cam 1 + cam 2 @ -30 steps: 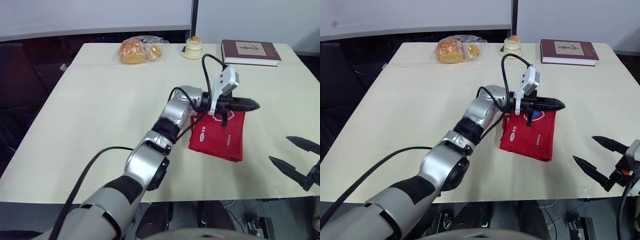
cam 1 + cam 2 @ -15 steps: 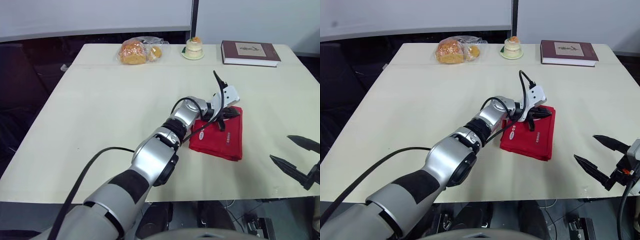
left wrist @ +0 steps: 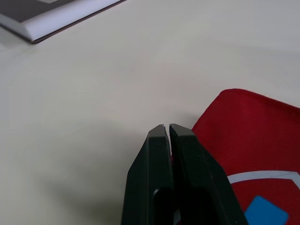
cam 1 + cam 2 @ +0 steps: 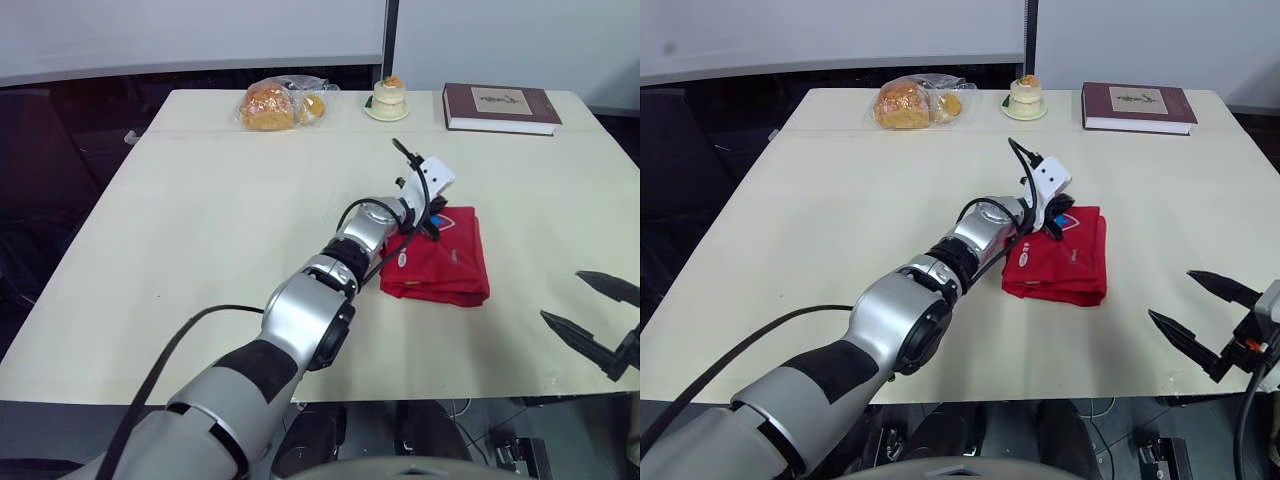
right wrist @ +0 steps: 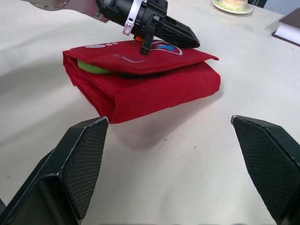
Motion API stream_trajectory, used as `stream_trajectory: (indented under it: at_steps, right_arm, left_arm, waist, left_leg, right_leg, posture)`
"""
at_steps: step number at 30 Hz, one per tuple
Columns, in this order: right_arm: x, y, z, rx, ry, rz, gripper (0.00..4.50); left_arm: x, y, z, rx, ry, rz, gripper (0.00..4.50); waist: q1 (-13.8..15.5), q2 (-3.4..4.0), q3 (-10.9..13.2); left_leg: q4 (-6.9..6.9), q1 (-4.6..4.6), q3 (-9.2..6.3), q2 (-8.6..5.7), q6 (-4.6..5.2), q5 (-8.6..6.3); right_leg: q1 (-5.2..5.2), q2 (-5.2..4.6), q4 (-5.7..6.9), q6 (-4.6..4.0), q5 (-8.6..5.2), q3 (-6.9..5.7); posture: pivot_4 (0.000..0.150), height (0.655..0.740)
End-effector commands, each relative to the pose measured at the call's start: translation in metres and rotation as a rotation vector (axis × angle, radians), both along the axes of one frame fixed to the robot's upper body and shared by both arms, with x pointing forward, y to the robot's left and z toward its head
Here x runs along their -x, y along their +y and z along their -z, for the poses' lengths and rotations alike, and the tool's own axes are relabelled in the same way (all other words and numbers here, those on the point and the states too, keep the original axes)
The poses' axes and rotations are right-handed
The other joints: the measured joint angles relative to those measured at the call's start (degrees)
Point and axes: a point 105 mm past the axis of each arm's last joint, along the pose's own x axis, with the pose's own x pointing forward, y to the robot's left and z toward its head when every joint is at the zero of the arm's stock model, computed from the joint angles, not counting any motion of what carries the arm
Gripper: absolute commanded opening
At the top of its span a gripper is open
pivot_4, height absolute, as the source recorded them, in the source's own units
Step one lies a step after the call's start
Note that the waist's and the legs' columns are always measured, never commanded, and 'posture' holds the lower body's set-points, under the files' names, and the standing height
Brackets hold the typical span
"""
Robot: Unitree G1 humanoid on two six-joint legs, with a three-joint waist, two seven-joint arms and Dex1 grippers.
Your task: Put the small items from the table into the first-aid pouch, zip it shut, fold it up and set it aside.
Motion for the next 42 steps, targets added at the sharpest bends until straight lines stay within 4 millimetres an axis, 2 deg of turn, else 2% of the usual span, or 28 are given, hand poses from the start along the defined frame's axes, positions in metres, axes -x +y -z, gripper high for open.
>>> stream_trajectory:
  at_steps: [1, 7, 11, 13, 16, 19, 22, 25, 28, 31, 32, 33, 36, 42]
  right_arm:
    - [-0.002, 0.002, -0.004, 0.015, -0.022, -0.014, 4.50]
    - [-0.004, 0.001, -0.006, -0.029, -0.032, 0.006, 4.50]
    - [-0.008, 0.002, -0.008, -0.109, -0.010, 0.030, 4.50]
    - [-0.013, 0.004, -0.008, -0.155, 0.019, 0.049, 4.50]
    - [-0.022, 0.010, -0.009, -0.207, 0.032, 0.071, 4.50]
    - [-0.025, 0.012, -0.008, -0.250, 0.056, 0.078, 4.50]
    - [-0.034, 0.017, 0.002, -0.264, 0.118, 0.083, 4.50]
    - [-0.045, 0.022, 0.009, -0.294, 0.180, 0.070, 4.50]
    - [-0.052, 0.029, 0.011, -0.331, 0.223, 0.032, 4.50]
    - [-0.060, 0.035, 0.008, -0.379, 0.256, -0.003, 4.50]
    - [-0.061, 0.037, 0.009, -0.383, 0.280, -0.016, 4.50]
    - [-0.063, 0.039, 0.011, -0.390, 0.296, -0.023, 4.50]
    - [-0.072, 0.041, 0.020, -0.414, 0.360, -0.002, 4.50]
    - [-0.087, 0.046, 0.035, -0.478, 0.472, 0.036, 4.50]
  left_arm:
    - [-0.006, 0.013, 0.007, 0.037, 0.050, -0.061, 0.19]
    - [-0.004, 0.017, -0.030, 0.179, -0.033, 0.096, 0.19]
    - [0.004, 0.032, -0.048, 0.260, -0.069, 0.251, 0.19]
    - [0.009, 0.053, -0.058, 0.304, -0.082, 0.351, 0.19]
    - [0.012, 0.085, -0.069, 0.308, -0.121, 0.405, 0.19]
    - [0.018, 0.102, -0.074, 0.305, -0.143, 0.429, 0.19]
    - [0.036, 0.131, -0.074, 0.262, -0.115, 0.491, 0.19]
    - [0.058, 0.156, -0.070, 0.191, -0.067, 0.512, 0.97]
    - [0.084, 0.174, -0.064, 0.105, -0.014, 0.551, 2.44]
    - [0.104, 0.189, -0.067, 0.044, 0.017, 0.567, 3.97]
    - [0.110, 0.192, -0.070, 0.025, 0.019, 0.572, 4.29]
    - [0.116, 0.194, -0.072, 0.012, 0.020, 0.577, 4.42]
    - [0.127, 0.199, -0.078, -0.007, 0.023, 0.574, 4.42]
    - [0.134, 0.194, -0.088, 0.036, -0.013, 0.553, 4.42]
  waist:
    - [-0.03, 0.01, 0.00]
    - [-0.16, 0.20, 0.00]
    - [-0.14, 0.21, 0.03]
    - [-0.19, 0.21, 0.04]
    - [-0.69, 0.24, 0.04]
    - [-0.56, 0.26, 0.06]
    - [-0.40, 0.27, 0.06]
    - [-0.80, 0.28, 0.07]
    - [-0.81, 0.31, 0.08]
    - [-0.27, 0.35, 0.10]
    - [-0.16, 0.35, 0.10]
    - [-0.11, 0.35, 0.10]
    - [-0.09, 0.35, 0.10]
    - [-0.21, 0.37, 0.12]
  left_leg:
    - [0.00, 0.00, 0.00, 0.00, 0.00, 0.00]
    - [-0.01, -0.14, 0.02, 0.01, -0.04, 0.02]
    - [-0.02, -0.25, 0.05, -0.01, -0.26, 0.15]
    - [-0.02, -0.26, 0.05, -0.01, -0.26, 0.15]
    - [-0.03, -0.23, 0.08, 0.04, -0.24, 0.14]
    - [-0.06, -0.24, 0.04, 0.05, -0.24, 0.14]
    - [-0.03, -0.28, 0.05, 0.03, -0.24, 0.14]
    - [-0.04, -0.27, 0.07, 0.04, -0.25, 0.14]
    - [-0.04, -0.30, 0.06, 0.05, -0.25, 0.14]
    - [-0.04, -0.31, 0.02, 0.05, -0.25, 0.14]
    - [-0.04, -0.32, 0.02, 0.06, -0.25, 0.14]
    - [-0.04, -0.32, 0.02, 0.05, -0.24, 0.14]
    - [-0.03, -0.33, 0.01, 0.05, -0.23, 0.13]
    - [-0.04, -0.34, 0.04, 0.06, -0.24, 0.14]
  right_leg:
    - [0.00, 0.00, 0.00, 0.00, 0.00, 0.00]
    - [-0.20, 0.01, 0.01, -0.20, 0.12, 0.01]
    - [-0.33, 0.00, 0.01, -0.26, 0.15, 0.03]
    - [-0.33, -0.01, 0.01, -0.26, 0.16, 0.03]
    - [-0.36, 0.02, 0.03, -0.28, 0.16, 0.08]
    - [-0.39, 0.01, 0.05, -0.29, 0.17, 0.09]
    - [-0.39, -0.01, 0.04, -0.30, 0.17, 0.12]
    - [-0.44, -0.01, 0.07, -0.31, 0.18, 0.19]
    - [-0.50, -0.03, 0.09, -0.32, 0.18, 0.22]
    - [-0.50, -0.05, 0.08, -0.33, 0.18, 0.21]
    - [-0.50, -0.05, 0.07, -0.33, 0.18, 0.22]
    - [-0.50, -0.05, 0.07, -0.33, 0.17, 0.21]
    - [-0.49, -0.06, 0.06, -0.34, 0.17, 0.20]
    - [-0.51, -0.04, 0.06, -0.34, 0.17, 0.20]
  posture:
    - [0.150, 0.7289]
    - [0.150, 0.7289]
    - [0.150, 0.7289]
    - [0.150, 0.7289]
    - [0.150, 0.7289]
    - [0.150, 0.7289]
    - [0.150, 0.7289]
    - [0.150, 0.7289]
    - [0.150, 0.7289]
    - [0.150, 0.7289]
    - [0.150, 0.7289]
    - [0.150, 0.7289]
    - [0.150, 0.7289]
    - [0.150, 0.7289]
